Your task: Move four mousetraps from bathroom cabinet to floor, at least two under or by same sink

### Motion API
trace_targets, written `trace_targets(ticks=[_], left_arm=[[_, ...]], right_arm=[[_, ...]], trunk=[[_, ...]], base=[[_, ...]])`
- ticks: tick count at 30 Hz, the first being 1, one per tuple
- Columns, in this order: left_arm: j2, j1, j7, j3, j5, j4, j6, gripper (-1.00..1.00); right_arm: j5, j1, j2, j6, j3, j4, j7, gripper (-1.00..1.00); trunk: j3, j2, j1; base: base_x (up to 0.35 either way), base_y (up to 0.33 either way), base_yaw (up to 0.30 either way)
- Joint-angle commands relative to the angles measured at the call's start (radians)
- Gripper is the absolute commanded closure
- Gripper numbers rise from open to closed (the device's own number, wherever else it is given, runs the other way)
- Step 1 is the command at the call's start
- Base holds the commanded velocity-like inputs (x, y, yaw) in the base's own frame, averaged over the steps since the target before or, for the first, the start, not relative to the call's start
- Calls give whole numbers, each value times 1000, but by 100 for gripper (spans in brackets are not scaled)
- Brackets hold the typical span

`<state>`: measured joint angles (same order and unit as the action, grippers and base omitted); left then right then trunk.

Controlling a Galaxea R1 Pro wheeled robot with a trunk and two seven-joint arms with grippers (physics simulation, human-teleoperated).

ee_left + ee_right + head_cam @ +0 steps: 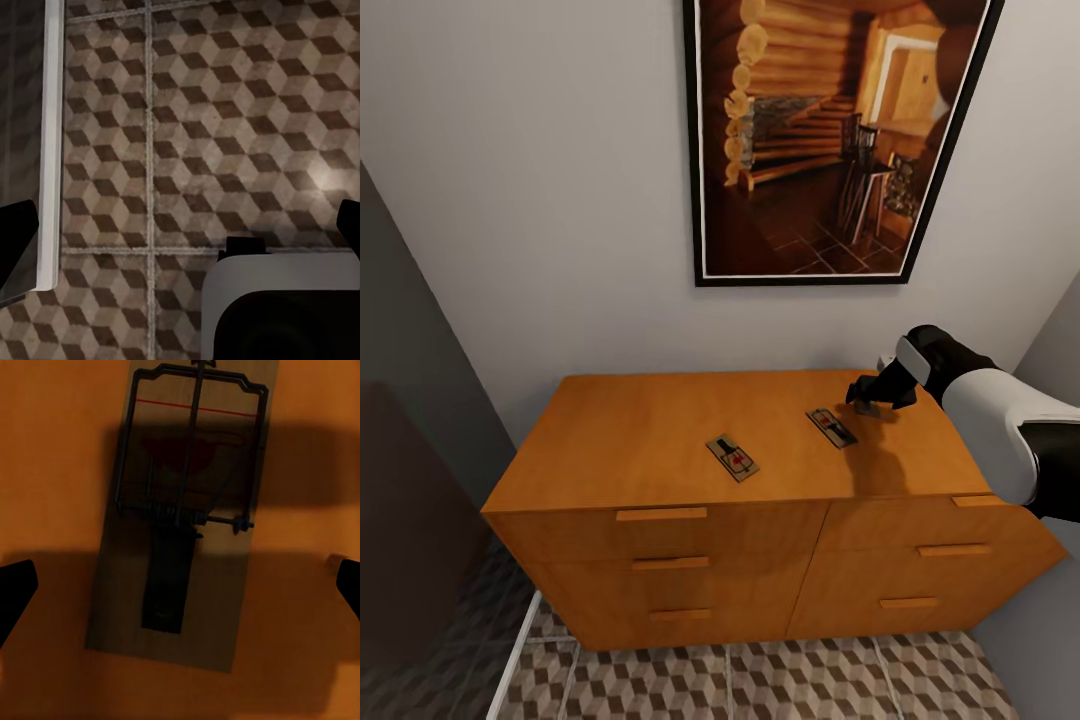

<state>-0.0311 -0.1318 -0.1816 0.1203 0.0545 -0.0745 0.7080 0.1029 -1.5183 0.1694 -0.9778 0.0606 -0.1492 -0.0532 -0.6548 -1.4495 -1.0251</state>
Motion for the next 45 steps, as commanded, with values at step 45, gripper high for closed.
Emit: trace_targets(ticks=[45], left_arm=[[0, -2, -3, 9, 5, -4, 5, -100]], right_arm=[[9, 0, 1, -4, 7, 8, -2, -100]], trunk=[[-3, 0, 0]], base=[[0, 0, 0]])
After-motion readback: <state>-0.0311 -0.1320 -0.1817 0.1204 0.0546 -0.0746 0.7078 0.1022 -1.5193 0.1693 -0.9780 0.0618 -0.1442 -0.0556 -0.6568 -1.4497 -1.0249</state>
